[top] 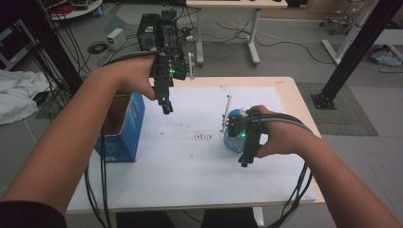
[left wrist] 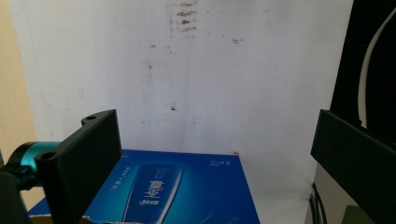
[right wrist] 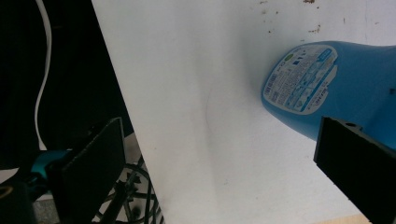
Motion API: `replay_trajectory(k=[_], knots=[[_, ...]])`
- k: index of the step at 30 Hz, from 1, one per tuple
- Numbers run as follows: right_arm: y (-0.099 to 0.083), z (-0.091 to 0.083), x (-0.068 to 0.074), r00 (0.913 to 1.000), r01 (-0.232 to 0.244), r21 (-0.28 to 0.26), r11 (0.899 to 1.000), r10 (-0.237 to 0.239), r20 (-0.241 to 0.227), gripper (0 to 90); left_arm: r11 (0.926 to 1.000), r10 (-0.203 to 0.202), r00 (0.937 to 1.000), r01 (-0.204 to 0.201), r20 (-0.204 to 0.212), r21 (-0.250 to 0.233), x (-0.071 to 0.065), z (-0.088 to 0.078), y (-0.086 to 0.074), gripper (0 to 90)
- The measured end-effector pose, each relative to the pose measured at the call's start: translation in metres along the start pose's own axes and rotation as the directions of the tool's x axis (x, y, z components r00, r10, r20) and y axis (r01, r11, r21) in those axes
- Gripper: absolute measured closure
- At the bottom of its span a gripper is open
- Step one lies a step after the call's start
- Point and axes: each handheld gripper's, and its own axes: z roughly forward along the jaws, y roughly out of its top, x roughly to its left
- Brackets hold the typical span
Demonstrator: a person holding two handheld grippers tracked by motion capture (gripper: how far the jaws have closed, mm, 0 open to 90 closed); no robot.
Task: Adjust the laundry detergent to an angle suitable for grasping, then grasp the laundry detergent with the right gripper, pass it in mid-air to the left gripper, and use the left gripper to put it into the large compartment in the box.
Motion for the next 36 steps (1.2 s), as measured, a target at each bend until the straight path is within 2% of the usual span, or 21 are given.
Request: replay_trajectory(k=[8, 12, 14, 17, 18, 21, 25, 36], knots=[[0.0004, 0.0024, 0.0009, 0.9999, 0.008, 0.003, 1.000, -0.008, -0.009, 1.5, 1.0000, 0.005, 1.0000, -0.005, 0.006, 0.002, 0.0004, 0.0043, 0.0021, 1.7], [-0.0020, 0.0010, 0.0007, 0.9999, 0.011, -0.002, 1.000, -0.011, -0.004, 1.5, 1.0000, -0.005, 1.0000, 0.005, -0.001, 0.006, -0.0013, 0.0040, 0.0031, 1.7], [-0.0034, -0.0003, 0.0014, 1.0000, -0.002, -0.003, 1.000, 0.002, -0.003, 1.5, 0.9999, -0.006, 1.0000, 0.006, -0.004, 0.010, -0.0027, 0.0038, 0.0030, 1.7], [-0.0044, -0.0003, -0.0006, 0.9999, 0.013, -0.011, 1.000, -0.013, -0.001, 1.5, 0.9999, -0.006, 1.0000, 0.006, -0.004, 0.009, -0.0028, 0.0038, 0.0027, 1.7], [-0.0040, -0.0006, -0.0003, 1.0000, 0.002, -0.011, 1.000, -0.002, -0.002, 1.5, 0.9999, -0.008, 1.0000, 0.008, -0.004, 0.007, -0.0030, 0.0041, 0.0027, 1.7], [-0.0031, 0.0000, -0.0014, 0.9999, 0.010, -0.013, 1.000, -0.010, 0.000, 1.5, 0.9999, -0.010, 0.9999, 0.010, -0.007, 0.009, -0.0030, 0.0041, 0.0030, 1.7], [-0.0001, 0.0010, -0.0024, 0.9999, 0.014, -0.010, 1.000, -0.014, -0.002, 1.5, 0.9999, -0.014, 0.9999, 0.014, -0.007, -0.007, 0.0000, 0.0023, 0.0012, 1.7], [-0.0080, -0.0009, 0.0019, 1.0000, 0.006, -0.010, 1.000, -0.006, 0.007, 1.5, 0.9999, -0.014, 0.9999, 0.015, -0.003, 0.007, 0.0034, 0.0065, 0.0015, 1.7]])
